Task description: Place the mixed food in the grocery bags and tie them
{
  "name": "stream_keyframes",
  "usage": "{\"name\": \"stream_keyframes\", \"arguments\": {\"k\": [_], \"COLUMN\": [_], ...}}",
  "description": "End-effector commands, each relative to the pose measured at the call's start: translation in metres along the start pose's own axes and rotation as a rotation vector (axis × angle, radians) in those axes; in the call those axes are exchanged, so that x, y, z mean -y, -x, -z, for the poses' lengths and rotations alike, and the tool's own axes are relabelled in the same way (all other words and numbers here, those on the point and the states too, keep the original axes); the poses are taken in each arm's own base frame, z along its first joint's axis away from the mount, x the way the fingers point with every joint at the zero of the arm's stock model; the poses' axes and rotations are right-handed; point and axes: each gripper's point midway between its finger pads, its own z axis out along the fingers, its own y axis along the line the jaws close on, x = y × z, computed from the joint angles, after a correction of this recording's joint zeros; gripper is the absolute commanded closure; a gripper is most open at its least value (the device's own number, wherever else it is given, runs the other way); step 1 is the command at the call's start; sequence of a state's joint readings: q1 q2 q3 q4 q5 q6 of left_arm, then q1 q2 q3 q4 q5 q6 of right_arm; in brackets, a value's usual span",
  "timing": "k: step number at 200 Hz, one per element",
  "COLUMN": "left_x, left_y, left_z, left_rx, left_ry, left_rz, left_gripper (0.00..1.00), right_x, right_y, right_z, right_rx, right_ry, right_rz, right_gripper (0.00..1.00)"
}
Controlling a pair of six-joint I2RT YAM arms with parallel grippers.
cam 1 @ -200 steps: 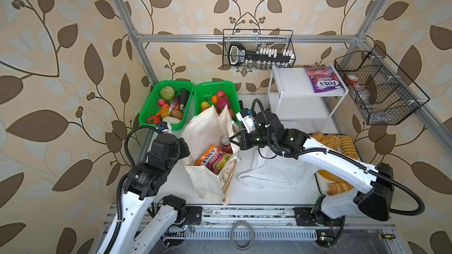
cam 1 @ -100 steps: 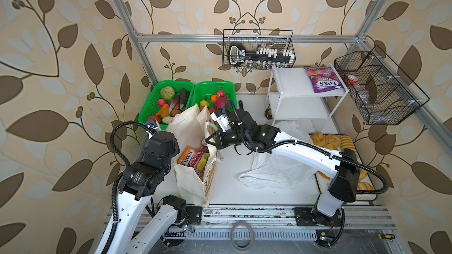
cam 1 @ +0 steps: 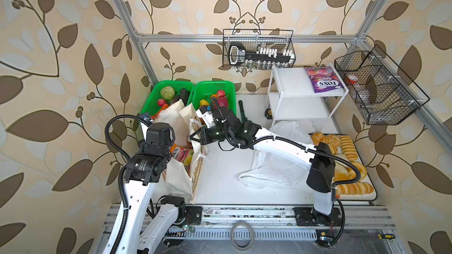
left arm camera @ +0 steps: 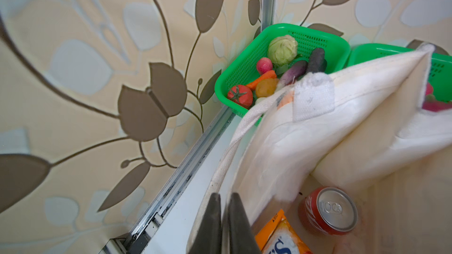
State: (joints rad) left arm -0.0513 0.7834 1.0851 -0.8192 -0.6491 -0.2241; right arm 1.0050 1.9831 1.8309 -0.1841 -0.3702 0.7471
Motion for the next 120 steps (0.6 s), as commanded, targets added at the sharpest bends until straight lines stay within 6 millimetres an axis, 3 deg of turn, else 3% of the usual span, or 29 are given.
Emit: {"name": "stream_keyframes", "arguments": {"k": [1, 79, 120], "left_x": [-0.017, -0.041, -0.060], "left_y": [0.057, 0.076, 0.074], "left_z": [0.012, -0.006, -0.024], "left_rx": [0.171, 0.168, 0.123], "left_ry": [0.013, 0.132, 0.228], "left_rz": [0.143, 0.156, 0.139], "left_gripper": [1.00, 1.00, 1.00], "right_x": [-0.055, -0.084, -0.098], "right_y": [0.028, 0.039, 0.044], "right_z": [-0.002, -0.040, -0.052], "right_rx": [0.079, 0.096, 0.143], "right_ry": [0.161, 0.239, 0.307], "right_rz": [0.051, 0.072, 0.074], "right_gripper": [1.00, 1.00, 1.00]}}
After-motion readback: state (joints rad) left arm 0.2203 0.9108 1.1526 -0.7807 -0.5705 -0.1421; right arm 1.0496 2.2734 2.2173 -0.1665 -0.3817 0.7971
